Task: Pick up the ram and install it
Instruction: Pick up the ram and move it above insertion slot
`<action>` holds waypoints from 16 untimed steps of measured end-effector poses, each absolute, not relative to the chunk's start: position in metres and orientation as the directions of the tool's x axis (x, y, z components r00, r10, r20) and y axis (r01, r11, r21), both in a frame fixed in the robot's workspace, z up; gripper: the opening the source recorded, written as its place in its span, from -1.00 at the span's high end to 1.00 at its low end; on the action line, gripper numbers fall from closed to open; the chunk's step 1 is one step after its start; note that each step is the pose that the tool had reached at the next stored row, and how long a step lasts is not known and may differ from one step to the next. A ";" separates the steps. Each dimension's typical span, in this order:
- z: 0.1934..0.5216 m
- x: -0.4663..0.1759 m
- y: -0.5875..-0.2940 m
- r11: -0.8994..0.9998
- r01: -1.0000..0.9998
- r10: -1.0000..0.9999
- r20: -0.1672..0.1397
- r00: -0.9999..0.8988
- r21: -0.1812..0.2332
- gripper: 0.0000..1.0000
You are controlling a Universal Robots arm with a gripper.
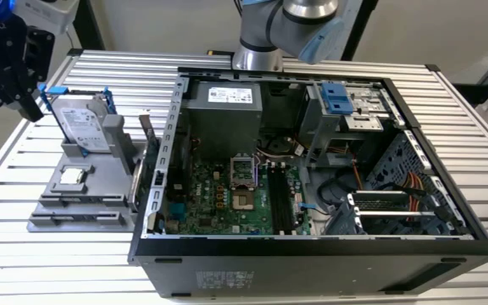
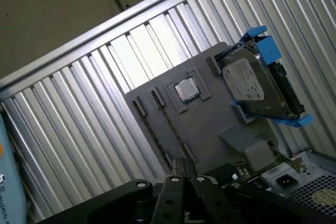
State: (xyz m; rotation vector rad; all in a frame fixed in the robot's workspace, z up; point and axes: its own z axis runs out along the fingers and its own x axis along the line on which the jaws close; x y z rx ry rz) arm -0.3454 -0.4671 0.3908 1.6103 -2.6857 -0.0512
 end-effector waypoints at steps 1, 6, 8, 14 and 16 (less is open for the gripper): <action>0.391 -0.345 -0.467 0.460 -0.887 -0.888 -0.008 -0.461 0.033 1.00; 0.391 -0.345 -0.467 0.406 -0.913 -0.914 -0.008 -0.406 0.033 1.00; 0.391 -0.345 -0.467 0.383 -0.923 -0.924 -0.008 -0.383 0.033 1.00; 0.391 -0.345 -0.467 0.314 -0.949 -0.949 -0.007 -0.314 0.032 1.00; 0.391 -0.345 -0.467 0.289 -0.957 -0.957 -0.007 -0.289 0.032 1.00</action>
